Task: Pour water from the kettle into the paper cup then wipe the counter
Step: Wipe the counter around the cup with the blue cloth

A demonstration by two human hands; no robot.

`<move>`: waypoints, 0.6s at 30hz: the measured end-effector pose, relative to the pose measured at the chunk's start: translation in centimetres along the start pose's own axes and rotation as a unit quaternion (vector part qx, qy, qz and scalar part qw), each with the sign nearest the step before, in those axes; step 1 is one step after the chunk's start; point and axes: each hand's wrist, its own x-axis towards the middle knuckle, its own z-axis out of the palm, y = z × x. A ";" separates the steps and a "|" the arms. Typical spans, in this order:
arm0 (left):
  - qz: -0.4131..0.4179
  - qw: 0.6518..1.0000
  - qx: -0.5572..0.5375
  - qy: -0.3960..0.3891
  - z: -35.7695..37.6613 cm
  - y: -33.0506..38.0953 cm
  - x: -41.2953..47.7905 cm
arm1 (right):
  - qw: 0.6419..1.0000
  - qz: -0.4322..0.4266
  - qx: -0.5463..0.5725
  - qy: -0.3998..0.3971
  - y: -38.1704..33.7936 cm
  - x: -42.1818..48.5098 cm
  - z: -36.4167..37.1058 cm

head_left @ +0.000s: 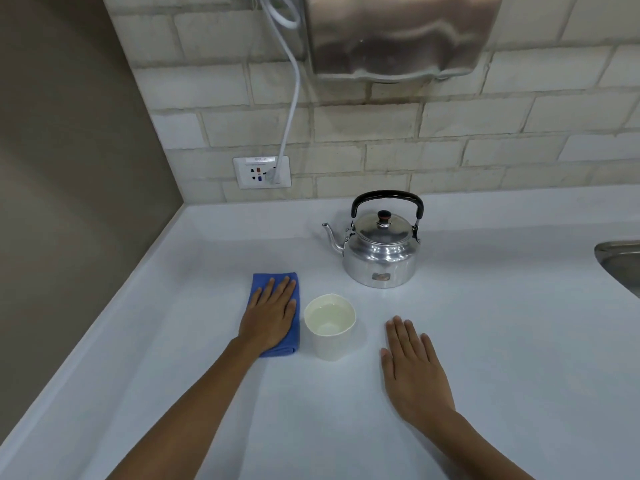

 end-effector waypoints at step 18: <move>-0.008 0.999 -0.012 -0.029 0.2 -0.6 11.3 | 1.000 -0.003 0.010 0.003 -0.4 -0.3 -0.6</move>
